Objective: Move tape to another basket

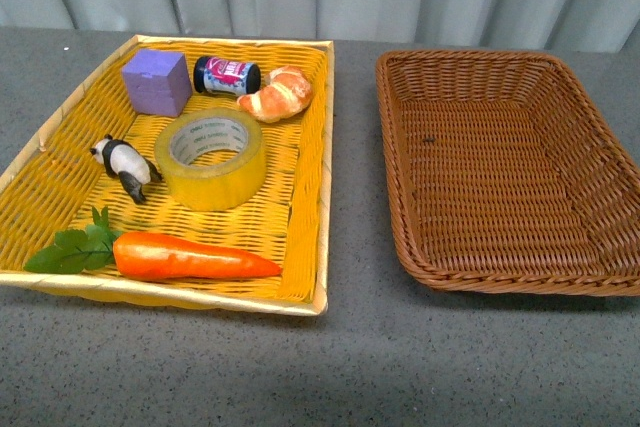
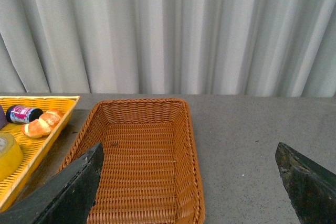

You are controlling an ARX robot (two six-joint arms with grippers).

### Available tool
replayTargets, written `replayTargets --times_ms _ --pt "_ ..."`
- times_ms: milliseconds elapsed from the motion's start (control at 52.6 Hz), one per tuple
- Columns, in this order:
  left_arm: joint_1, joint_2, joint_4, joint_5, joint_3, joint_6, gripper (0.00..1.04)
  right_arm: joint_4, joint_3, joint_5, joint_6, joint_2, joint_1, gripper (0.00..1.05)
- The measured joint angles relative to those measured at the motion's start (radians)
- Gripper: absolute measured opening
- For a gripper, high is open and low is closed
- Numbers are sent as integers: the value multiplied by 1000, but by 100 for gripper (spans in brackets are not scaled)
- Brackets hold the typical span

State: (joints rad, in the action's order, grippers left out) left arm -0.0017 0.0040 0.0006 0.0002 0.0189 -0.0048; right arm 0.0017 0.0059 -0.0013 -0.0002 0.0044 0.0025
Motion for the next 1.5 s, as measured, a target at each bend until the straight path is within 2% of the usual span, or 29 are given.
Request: replayTargets --times_ms 1501 --pt "0 0 0 0 0 0 98 0 0 0 0 0 0 96"
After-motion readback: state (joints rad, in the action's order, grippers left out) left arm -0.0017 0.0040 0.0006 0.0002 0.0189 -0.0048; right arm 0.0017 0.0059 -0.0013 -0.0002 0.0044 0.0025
